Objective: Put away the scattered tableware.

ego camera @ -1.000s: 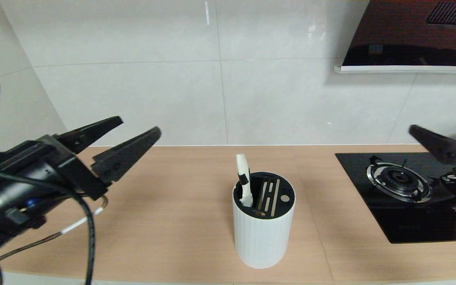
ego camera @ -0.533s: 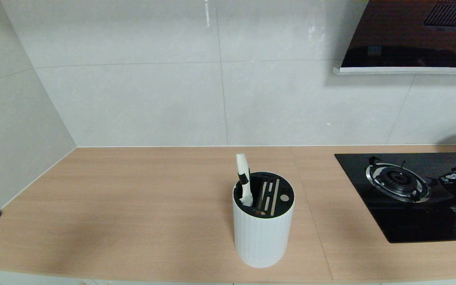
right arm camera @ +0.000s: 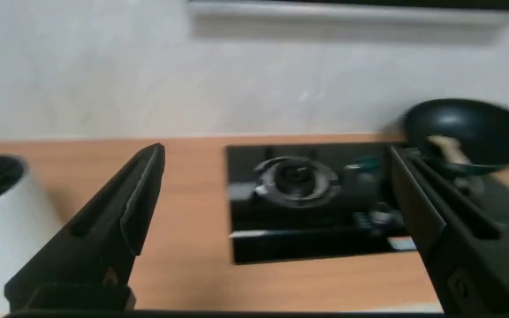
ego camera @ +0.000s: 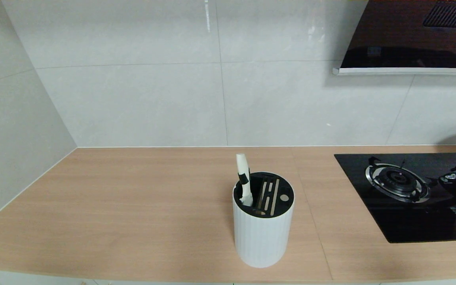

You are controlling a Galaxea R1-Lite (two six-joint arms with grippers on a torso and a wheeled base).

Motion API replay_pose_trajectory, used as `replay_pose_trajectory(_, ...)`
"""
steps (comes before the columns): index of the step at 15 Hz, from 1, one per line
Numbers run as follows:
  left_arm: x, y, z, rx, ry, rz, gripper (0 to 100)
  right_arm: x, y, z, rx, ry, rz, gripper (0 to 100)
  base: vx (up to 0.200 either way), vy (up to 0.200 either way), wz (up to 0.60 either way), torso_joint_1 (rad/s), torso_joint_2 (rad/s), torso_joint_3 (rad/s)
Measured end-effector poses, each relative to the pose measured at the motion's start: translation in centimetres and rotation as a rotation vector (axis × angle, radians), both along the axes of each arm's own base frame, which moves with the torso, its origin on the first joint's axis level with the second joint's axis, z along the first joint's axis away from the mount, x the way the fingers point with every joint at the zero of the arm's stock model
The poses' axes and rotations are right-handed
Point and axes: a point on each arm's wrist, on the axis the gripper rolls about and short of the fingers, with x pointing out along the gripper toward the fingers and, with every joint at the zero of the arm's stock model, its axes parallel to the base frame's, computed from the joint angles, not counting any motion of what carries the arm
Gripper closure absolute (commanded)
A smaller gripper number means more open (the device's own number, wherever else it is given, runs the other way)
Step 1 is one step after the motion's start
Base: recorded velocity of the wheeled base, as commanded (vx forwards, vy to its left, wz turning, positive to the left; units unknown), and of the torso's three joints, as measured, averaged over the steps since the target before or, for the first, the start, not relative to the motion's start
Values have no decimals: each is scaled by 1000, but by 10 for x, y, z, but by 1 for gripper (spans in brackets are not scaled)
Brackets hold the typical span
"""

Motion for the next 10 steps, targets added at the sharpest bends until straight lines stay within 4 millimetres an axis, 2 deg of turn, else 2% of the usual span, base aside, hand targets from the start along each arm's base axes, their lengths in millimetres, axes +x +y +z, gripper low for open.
replay_pose_trajectory(2, -1, -2, -7, -2, -2, 55, 0, -7, 2, -8, 2, -27, -61, 0, 0, 0, 0, 0, 0, 0)
replay_pose_trajectory(5, 6, -7, -22, -11, -23, 143, 0, -8, 4, -30, 43, -23, -109, 0, 0, 0, 0, 0, 0, 0)
replay_pose_trajectory(8, 15, -10, -57, 30, 41, 185, 0, -3, 4, -50, 56, 5, -108, 0, 0, 0, 0, 0, 0, 0)
replay_pose_trajectory(10, 25, -10, -82, 88, 82, 230, 0, 6, 5, -72, 51, 74, -90, 0, 0, 0, 0, 0, 0, 0)
